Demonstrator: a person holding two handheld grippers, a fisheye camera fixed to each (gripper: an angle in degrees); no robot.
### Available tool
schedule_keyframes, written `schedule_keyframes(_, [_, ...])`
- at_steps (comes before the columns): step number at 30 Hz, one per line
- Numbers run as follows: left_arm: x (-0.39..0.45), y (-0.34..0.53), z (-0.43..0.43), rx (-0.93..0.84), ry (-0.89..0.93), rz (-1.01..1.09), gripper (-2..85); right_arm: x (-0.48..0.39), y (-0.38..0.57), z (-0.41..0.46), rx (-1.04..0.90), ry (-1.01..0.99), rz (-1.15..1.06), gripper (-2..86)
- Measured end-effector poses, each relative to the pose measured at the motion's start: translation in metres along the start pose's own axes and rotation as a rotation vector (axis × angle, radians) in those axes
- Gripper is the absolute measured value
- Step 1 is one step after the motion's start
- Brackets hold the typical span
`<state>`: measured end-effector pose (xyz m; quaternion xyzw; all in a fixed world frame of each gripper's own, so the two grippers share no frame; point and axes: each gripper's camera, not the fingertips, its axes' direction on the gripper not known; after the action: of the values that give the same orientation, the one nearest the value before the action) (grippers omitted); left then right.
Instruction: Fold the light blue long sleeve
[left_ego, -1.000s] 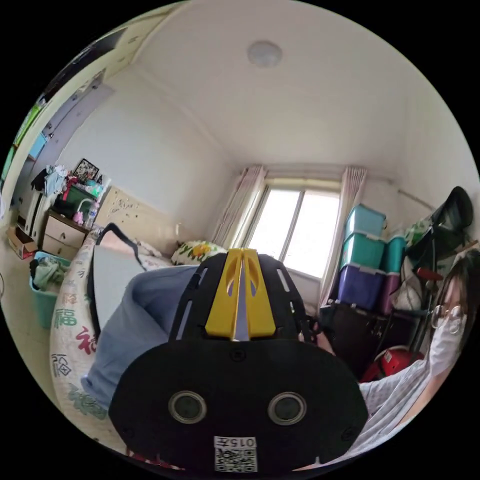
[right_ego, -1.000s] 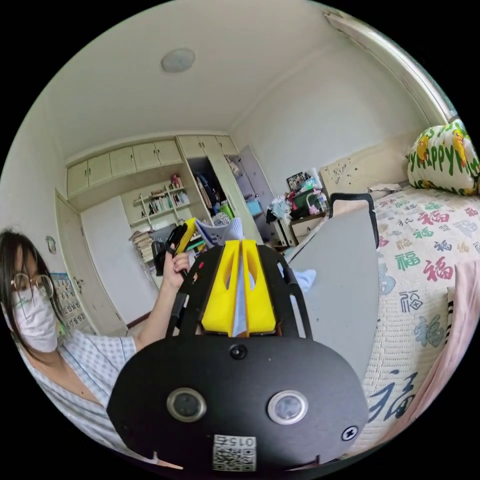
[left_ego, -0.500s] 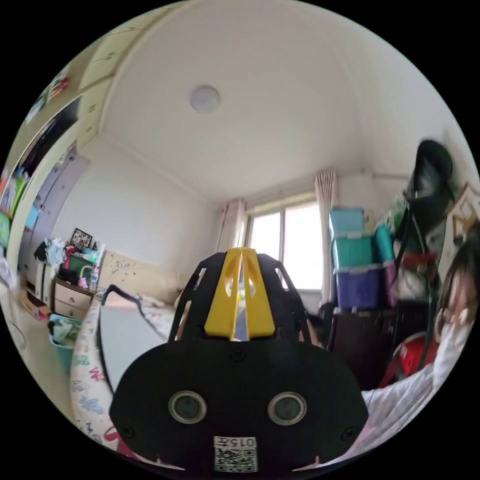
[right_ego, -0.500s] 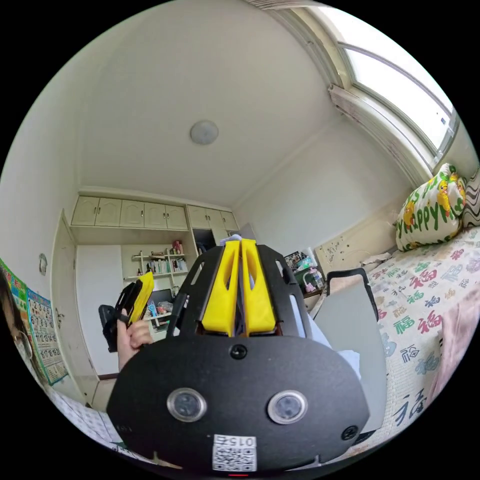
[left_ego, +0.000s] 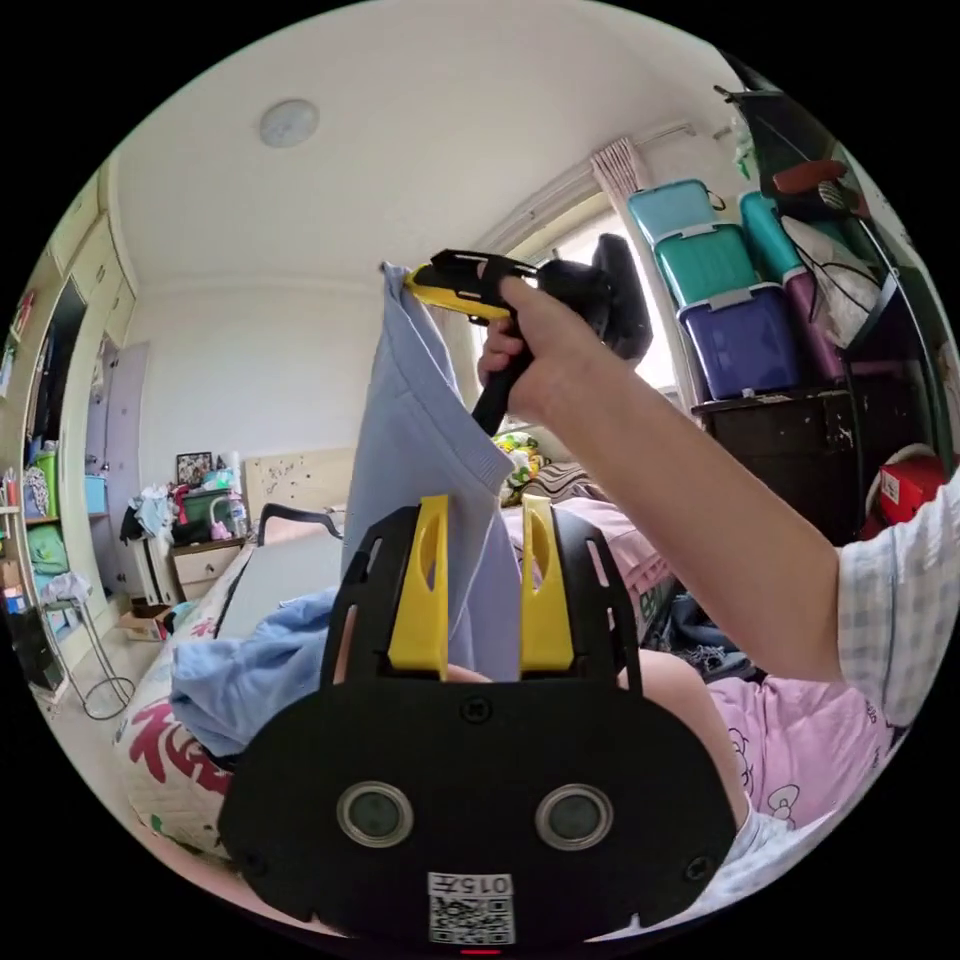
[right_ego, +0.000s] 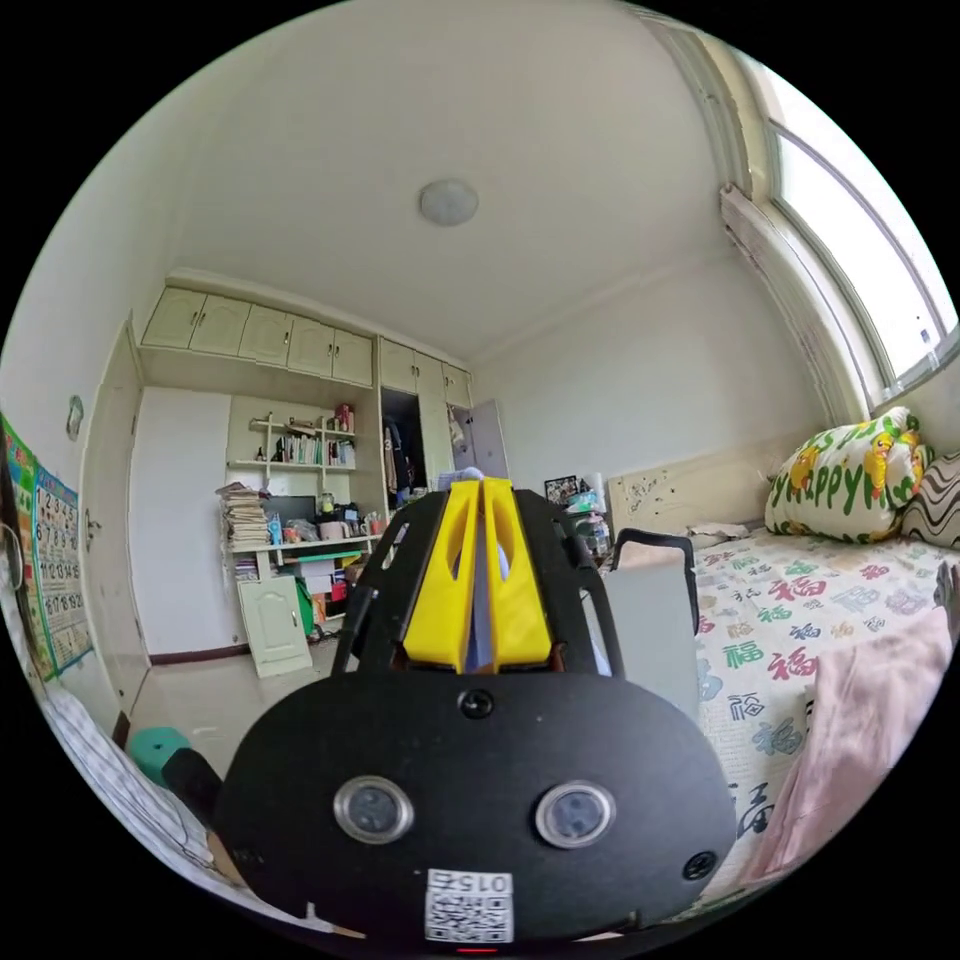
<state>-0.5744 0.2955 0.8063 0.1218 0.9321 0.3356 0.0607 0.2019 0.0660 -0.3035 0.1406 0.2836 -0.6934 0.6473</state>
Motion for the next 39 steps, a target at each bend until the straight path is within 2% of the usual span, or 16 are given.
schedule_keyframes(2, [0.018, 0.013, 0.012, 0.003, -0.120, 0.010, 8.0, -0.007, 0.011, -0.005, -0.008, 0.018, -0.031, -0.4])
schedule_keyframes(5, [0.024, 0.026, 0.018, -0.005, -0.199, -0.010, 3.2, -0.009, 0.023, -0.012, -0.030, 0.052, -0.057, -0.4])
schedule_keyframes(9, [-0.003, 0.043, 0.002, 0.031, -0.145, -0.191, 1.4, 0.002, 0.035, -0.027, -0.031, 0.114, -0.026, -0.4])
schedule_keyframes(11, [-0.021, 0.048, -0.021, 0.125, -0.237, -0.290, 0.8, 0.015, 0.043, -0.038, -0.006, 0.121, 0.053, -0.4])
schedule_keyframes(17, [-0.058, -0.016, -0.050, 0.393, -0.281, -0.490, 0.1, 0.023, 0.042, -0.050, 0.139, 0.090, 0.262, -0.4])
schedule_keyframes(21, [-0.041, -0.073, -0.083, 0.607, -0.249, -0.504, 0.0, 0.006, 0.029, -0.062, 0.312, 0.017, 0.359, -0.4])
schedule_keyframes(24, [-0.007, -0.115, -0.118, 0.780, -0.252, -0.418, -0.1, -0.012, 0.018, -0.073, 0.456, -0.090, 0.427, -0.4])
schedule_keyframes(27, [0.029, -0.152, -0.154, 0.915, -0.314, -0.246, -0.1, -0.050, -0.001, -0.089, 0.590, -0.108, 0.298, -0.4])
schedule_keyframes(29, [0.059, -0.170, -0.181, 1.025, -0.441, -0.066, 0.0, -0.085, -0.019, -0.103, 0.667, -0.070, 0.092, -0.4])
schedule_keyframes(33, [0.092, -0.182, -0.210, 1.160, -0.603, 0.081, 0.1, -0.133, -0.028, -0.118, 0.763, -0.031, -0.167, -0.5])
schedule_keyframes(37, [0.118, -0.189, -0.221, 1.204, -0.646, 0.227, 0.2, -0.199, 0.001, -0.115, 0.968, 0.376, -0.517, -0.6])
schedule_keyframes(39, [0.127, -0.191, -0.216, 1.182, -0.692, 0.321, 0.2, -0.208, 0.013, -0.109, 1.017, 0.440, -0.622, -0.6])
